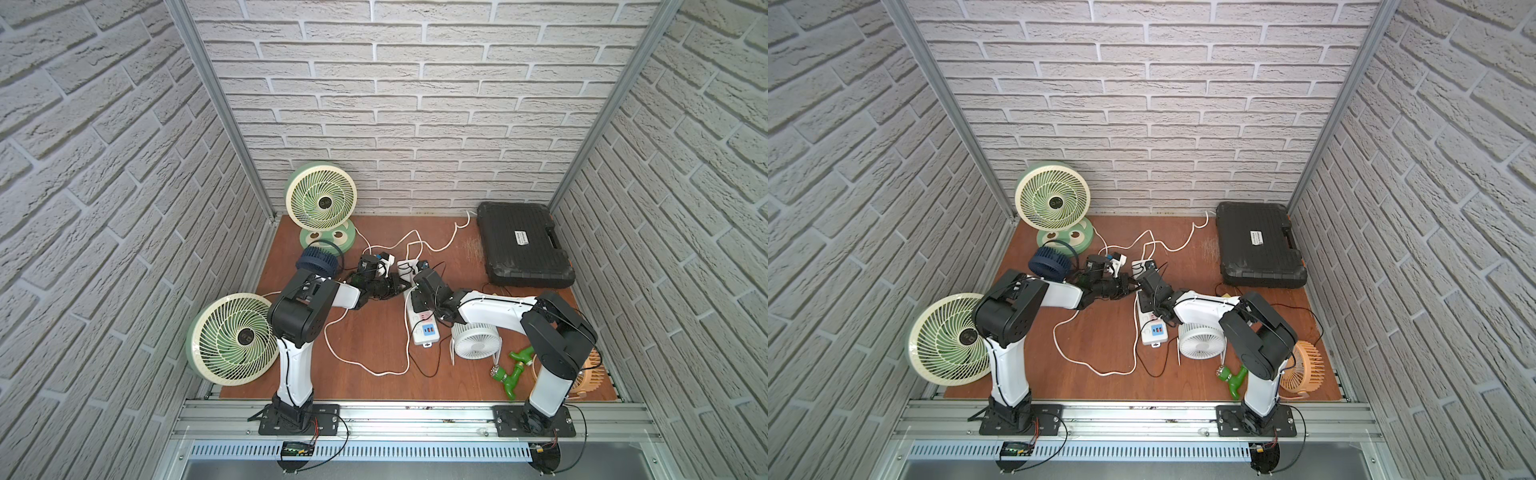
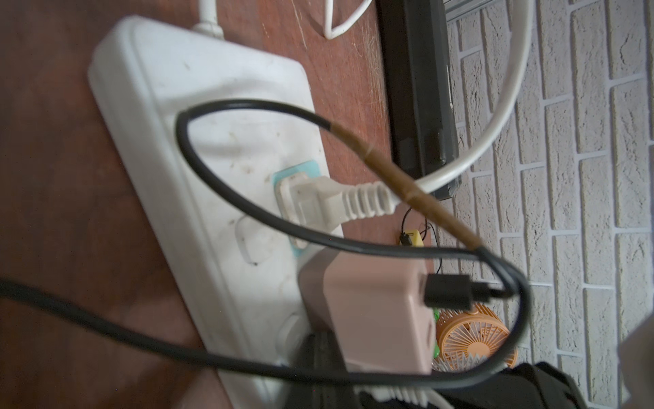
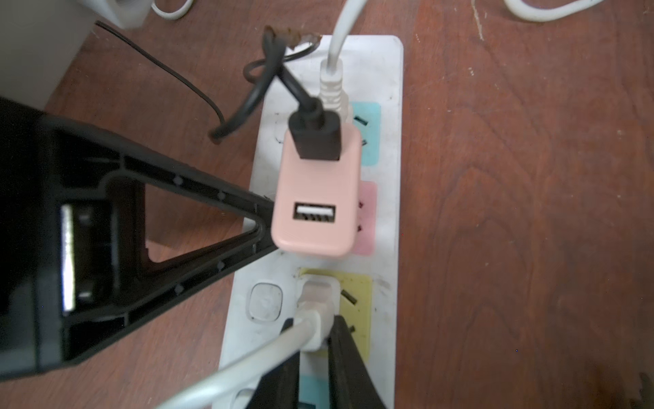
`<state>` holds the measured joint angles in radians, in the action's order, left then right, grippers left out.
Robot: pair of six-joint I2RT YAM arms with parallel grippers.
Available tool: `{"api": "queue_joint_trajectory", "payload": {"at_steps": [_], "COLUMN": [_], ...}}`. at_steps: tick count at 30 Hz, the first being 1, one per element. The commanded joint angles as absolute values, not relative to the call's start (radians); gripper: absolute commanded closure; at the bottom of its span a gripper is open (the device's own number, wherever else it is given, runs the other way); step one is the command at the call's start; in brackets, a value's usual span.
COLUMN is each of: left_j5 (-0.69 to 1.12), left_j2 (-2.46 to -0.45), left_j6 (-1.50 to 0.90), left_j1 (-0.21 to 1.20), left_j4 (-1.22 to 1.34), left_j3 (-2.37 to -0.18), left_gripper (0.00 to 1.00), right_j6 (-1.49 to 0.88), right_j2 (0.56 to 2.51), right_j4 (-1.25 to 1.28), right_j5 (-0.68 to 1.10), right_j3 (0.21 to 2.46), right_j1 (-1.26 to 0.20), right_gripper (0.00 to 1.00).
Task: Unplug the desk fan from the power strip
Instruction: Remove the plug from the socket.
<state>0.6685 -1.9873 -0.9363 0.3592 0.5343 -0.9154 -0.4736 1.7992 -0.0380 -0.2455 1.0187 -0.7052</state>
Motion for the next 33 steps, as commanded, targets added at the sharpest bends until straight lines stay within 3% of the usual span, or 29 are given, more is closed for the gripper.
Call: {"api": "queue_joint_trajectory", "payload": {"at_steps": [1,5,10,16,23,29,33], "left_j5": [0.609,0.607,0.609,0.608,0.606,0.605,0.602], "left_j2": [-2.025,-2.025,-2.026,-2.027,-2.025,-2.025,-2.02], "left_j6": [-0.914,-0.913,-0.914,-0.913,-0.913,-0.914,-0.914], "left_j1": [0.363,0.363,0.362,0.362,0.362,0.362,0.361], "left_j4": [0.389,0.389,0.389,0.389,0.392,0.397,0.397], "left_j3": [-0.898,-0.899,-0.899,-0.9,-0.895,-0.89,-0.888], "left_gripper": [1.0,1.0,1.0,1.0,1.0,1.0,1.0], "right_j6": [-0.454,-0.449,-0.487,-0.431,-0.506,-0.47,-0.499], "right_j2": [1.798,1.804,1.773,1.8,1.737,1.78,1.751], "right_j4": [-0.086,-0.139,-0.055,-0.202,-0.028,-0.165,-0.135], "right_j5": [-0.307,-0.384,-0.276,-0.438,-0.237,-0.368,-0.351], "right_j3": [1.068,1.091,1.027,1.123,1.004,1.091,1.055], "right_j1": [-0.736,-0.753,-0.705,-0.769,-0.688,-0.746,-0.723], "right_gripper": [0.89,0.89,0.89,0.89,0.89,0.89,0.89]}}
